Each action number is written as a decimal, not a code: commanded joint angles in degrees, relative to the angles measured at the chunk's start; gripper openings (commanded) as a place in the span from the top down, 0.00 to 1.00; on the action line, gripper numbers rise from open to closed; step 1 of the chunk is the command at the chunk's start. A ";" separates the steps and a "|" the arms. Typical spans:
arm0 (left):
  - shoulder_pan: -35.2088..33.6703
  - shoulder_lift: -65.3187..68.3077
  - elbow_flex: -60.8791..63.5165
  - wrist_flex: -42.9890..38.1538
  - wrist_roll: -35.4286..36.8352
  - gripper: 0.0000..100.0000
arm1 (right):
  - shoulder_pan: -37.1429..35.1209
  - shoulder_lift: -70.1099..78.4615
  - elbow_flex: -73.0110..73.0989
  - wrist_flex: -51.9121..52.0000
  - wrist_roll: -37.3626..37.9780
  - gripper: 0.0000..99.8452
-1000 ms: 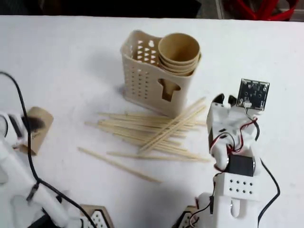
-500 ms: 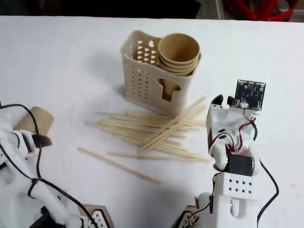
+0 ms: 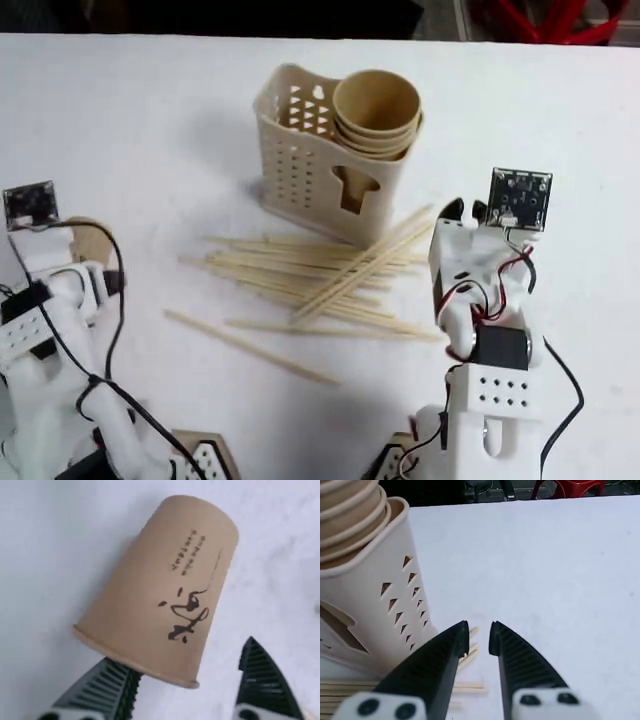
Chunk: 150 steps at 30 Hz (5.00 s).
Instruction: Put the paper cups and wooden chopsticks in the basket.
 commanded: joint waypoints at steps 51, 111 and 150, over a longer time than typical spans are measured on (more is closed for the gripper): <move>57.54 -0.40 -71.56 40.00 -3.60 0.98 | -0.22 -1.27 -0.62 -1.10 0.70 0.92; 64.04 50.33 -120.09 24.53 6.24 0.88 | -0.22 -1.27 -0.35 -2.33 0.70 0.92; 67.82 62.29 -130.29 46.77 6.86 0.88 | -0.13 -1.27 -0.35 -2.33 0.70 0.92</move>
